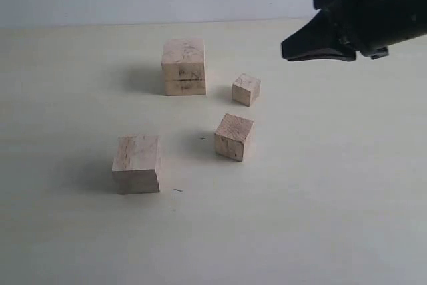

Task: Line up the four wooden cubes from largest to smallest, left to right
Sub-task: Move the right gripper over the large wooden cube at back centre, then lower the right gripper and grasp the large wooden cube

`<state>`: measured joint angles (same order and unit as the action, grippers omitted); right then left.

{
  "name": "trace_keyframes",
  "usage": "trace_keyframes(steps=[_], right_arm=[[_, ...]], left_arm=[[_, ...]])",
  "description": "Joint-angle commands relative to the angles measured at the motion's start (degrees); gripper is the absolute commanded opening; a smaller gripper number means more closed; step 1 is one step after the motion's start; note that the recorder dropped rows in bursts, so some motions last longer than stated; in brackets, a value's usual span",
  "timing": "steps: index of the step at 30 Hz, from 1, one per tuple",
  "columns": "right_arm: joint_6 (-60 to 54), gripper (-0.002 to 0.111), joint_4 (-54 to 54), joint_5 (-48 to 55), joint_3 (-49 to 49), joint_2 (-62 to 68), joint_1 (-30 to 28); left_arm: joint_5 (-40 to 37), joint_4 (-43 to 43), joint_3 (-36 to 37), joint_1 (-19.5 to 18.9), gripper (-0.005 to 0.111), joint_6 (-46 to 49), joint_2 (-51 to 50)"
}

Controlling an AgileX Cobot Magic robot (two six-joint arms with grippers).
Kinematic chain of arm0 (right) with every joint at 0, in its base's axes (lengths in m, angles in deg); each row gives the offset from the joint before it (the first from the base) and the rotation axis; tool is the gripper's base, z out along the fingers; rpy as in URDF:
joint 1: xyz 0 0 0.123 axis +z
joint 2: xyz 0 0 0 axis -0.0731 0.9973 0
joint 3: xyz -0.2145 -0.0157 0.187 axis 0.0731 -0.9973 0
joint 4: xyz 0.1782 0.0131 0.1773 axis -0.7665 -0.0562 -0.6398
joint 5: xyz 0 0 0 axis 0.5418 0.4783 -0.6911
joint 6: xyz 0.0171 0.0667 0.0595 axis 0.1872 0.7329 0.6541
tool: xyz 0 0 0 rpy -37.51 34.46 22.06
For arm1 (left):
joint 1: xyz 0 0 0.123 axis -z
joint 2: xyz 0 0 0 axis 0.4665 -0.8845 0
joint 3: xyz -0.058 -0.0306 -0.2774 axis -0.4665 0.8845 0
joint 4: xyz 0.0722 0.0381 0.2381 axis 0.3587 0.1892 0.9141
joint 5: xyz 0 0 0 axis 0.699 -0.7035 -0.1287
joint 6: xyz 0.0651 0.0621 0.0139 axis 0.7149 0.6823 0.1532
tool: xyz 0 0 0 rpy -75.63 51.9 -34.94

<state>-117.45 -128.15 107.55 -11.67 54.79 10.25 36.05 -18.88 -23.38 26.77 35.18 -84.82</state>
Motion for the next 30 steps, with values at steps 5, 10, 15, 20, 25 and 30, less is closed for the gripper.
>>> trace_keyframes(steps=[5,10,15,20,25,30], right_arm=[[-4.9,0.052,2.8,-2.8,13.7,11.7,11.5],[-4.4,0.079,5.0,-5.1,20.7,17.7,14.1],[-2.1,0.092,2.3,-4.6,26.7,24.4,14.6],[-1.7,0.095,-2.7,4.1,32.8,30.9,14.6],[0.8,0.095,-4.7,8.5,37.6,33.7,14.9],[20.7,0.095,14.8,2.5,49.3,33.7,18.7]], left_arm=[[0.9,0.0,0.0,0.3,0.0,0.3,0.3],[0.9,0.0,0.0,0.3,0.0,0.3,0.3],[0.9,0.0,0.0,0.3,0.0,0.3,0.3],[0.9,0.0,0.0,0.3,0.0,0.3,0.3],[0.9,0.0,0.0,0.3,0.0,0.3,0.3],[0.9,0.0,0.0,0.3,0.0,0.3,0.3]])
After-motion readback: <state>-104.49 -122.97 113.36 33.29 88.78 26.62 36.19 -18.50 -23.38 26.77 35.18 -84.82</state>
